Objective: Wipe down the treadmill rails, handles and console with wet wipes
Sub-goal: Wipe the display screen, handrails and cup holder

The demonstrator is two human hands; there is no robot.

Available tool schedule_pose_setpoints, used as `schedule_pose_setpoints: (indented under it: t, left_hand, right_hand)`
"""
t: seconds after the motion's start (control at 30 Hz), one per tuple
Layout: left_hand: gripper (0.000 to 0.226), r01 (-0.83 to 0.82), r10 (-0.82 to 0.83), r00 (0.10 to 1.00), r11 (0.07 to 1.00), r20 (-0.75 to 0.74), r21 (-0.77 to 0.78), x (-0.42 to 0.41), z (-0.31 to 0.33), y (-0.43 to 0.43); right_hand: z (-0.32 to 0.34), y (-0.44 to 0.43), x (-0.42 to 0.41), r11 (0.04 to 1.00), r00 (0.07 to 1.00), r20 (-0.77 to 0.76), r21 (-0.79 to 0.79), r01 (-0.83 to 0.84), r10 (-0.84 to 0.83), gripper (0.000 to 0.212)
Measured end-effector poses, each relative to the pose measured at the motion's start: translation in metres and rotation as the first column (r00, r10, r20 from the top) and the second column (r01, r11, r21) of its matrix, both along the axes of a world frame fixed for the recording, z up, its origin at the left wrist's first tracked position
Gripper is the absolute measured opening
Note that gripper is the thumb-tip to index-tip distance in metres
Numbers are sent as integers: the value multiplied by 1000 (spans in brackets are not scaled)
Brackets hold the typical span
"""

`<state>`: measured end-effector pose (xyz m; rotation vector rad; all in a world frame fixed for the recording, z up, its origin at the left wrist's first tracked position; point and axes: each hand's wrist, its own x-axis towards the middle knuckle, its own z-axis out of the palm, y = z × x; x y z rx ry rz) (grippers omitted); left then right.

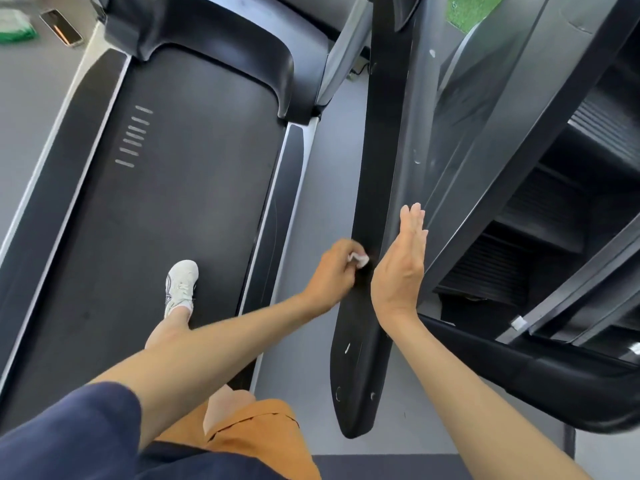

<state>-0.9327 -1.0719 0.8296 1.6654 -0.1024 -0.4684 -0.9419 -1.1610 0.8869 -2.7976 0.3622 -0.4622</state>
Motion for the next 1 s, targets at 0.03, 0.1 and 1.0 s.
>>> schedule_pose_setpoints:
  t: [0.03, 0.1, 1.0]
  left_hand:
    - [21, -34, 34, 999, 999, -17, -3, 23, 3, -8]
    - [16, -114, 113, 993, 993, -24, -10, 78, 12, -26]
    - [21, 159, -160, 977, 987, 138, 18, -94, -4, 25]
  right_hand:
    - [0, 0, 0, 1000, 1000, -1, 7, 5, -5, 59]
    - [-2, -1, 0, 1000, 1000, 2, 3, 10, -10, 60]
    - [12, 8, -8, 947, 993, 70, 313, 73, -100, 55]
